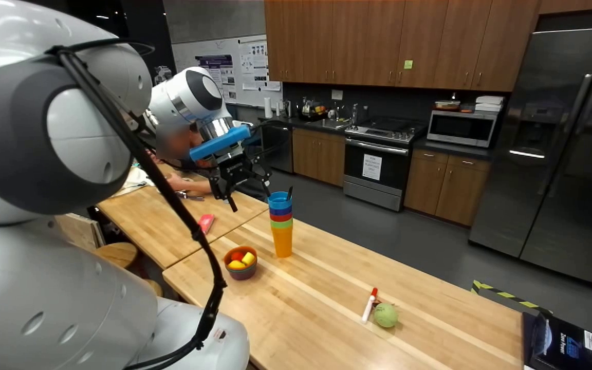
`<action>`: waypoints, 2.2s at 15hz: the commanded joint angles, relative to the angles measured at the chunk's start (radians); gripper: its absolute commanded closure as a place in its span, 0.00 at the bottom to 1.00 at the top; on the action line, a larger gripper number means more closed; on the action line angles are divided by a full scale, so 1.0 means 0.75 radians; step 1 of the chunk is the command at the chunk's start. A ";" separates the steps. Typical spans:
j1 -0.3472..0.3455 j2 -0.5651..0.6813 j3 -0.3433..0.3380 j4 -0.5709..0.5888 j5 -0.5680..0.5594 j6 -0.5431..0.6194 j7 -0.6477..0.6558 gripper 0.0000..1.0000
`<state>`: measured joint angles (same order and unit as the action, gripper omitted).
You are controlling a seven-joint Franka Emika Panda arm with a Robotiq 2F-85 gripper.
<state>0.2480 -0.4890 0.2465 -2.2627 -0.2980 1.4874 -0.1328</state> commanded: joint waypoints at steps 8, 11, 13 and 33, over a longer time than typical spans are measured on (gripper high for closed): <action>0.014 0.003 -0.011 0.003 -0.004 -0.005 0.005 0.00; 0.014 0.003 -0.011 0.003 -0.004 -0.005 0.005 0.00; 0.014 0.003 -0.011 0.003 -0.004 -0.005 0.005 0.00; 0.186 0.300 0.171 0.111 0.182 0.129 -0.016 0.00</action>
<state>0.3867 -0.2661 0.3752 -2.1837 -0.1611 1.5872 -0.1458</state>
